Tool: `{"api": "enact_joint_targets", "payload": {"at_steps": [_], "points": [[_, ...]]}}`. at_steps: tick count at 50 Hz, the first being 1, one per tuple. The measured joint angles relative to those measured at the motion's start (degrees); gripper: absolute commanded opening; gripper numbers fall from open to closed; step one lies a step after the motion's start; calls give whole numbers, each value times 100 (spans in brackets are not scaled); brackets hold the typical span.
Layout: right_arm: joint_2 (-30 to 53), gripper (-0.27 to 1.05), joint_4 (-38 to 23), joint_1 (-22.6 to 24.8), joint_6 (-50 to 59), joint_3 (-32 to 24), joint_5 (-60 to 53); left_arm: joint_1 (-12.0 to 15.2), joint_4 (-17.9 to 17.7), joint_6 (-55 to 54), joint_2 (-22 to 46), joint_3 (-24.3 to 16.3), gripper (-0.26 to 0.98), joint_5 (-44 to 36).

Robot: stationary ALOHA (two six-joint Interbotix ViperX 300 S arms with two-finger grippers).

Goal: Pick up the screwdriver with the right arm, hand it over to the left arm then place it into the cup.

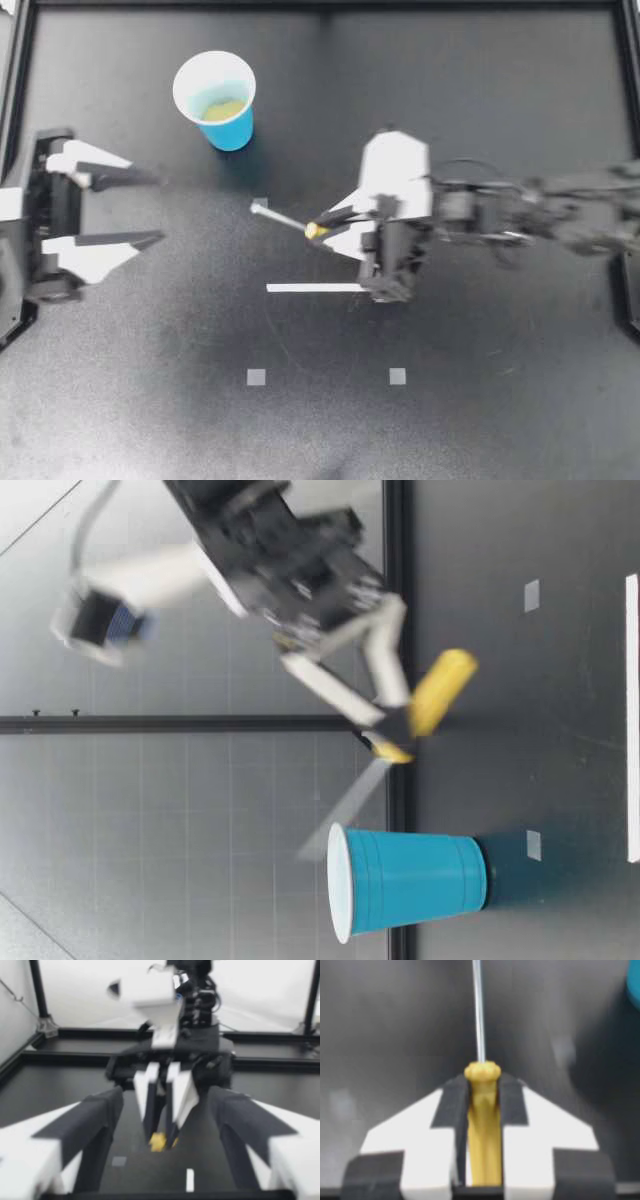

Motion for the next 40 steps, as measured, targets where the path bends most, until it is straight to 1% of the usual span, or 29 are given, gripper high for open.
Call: {"api": "enact_joint_targets", "payload": {"at_steps": [5, 12, 25, 40], "points": [[-193, -1, 0, 88, 97, 281, -1002, 9, -53, -18, 352, -114, 72, -387], [-229, -1, -9, 211, 97, 325, -1714, 9, -70, -114, 844, -290, 72, -861], [-185, -1, -70, 220, 62, 62, -1854, 9, 0, -422, 1547, -668, 72, -1187], [18, -1, -132, 220, 44, -220, -1872, 18, 88, -624, 2101, -1028, 72, -1327]]}}
